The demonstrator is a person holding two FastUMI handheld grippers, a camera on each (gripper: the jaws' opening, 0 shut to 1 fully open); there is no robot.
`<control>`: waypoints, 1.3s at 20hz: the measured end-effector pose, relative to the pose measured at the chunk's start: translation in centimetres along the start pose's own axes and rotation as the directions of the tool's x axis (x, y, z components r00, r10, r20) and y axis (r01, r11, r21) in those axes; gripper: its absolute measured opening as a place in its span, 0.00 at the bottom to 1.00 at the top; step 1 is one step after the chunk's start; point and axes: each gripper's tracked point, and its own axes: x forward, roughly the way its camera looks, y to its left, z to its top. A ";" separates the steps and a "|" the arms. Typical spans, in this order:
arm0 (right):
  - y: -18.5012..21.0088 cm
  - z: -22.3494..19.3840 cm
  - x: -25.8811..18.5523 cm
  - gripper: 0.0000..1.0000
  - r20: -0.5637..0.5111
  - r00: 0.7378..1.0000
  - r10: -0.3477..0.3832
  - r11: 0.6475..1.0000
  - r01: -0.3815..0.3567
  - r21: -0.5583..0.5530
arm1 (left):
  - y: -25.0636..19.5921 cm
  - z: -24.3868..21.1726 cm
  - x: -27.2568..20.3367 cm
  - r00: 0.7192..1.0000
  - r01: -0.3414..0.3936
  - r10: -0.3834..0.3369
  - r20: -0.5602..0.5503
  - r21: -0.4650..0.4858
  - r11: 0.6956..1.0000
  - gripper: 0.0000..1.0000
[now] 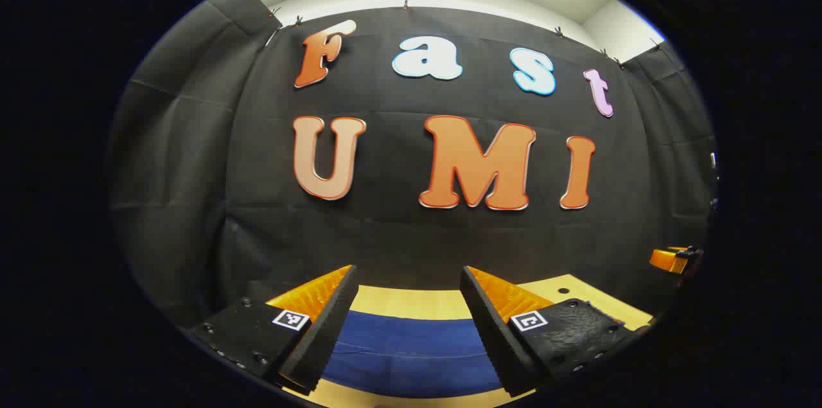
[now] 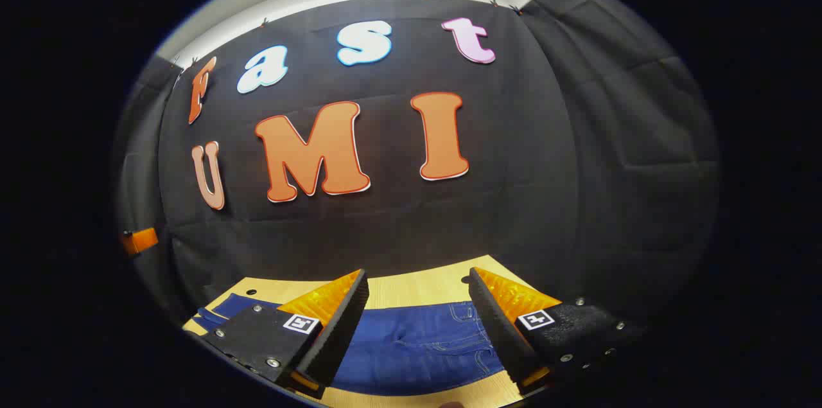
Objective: Grasp the waist and the cuffs of the jeans and fold them to make the two legs overlap; first hold the waist and fold one-third of the jeans toward the cuffs, then hold the cuffs and fold the remaining one-third in the same direction to finish folding.
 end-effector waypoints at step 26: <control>7.1 -1.2 2.9 0.96 -0.103 0.990 0.096 0.993 -0.103 -0.064 | 15.2 -2.2 -0.4 0.977 -0.211 0.213 0.005 0.171 0.962 0.97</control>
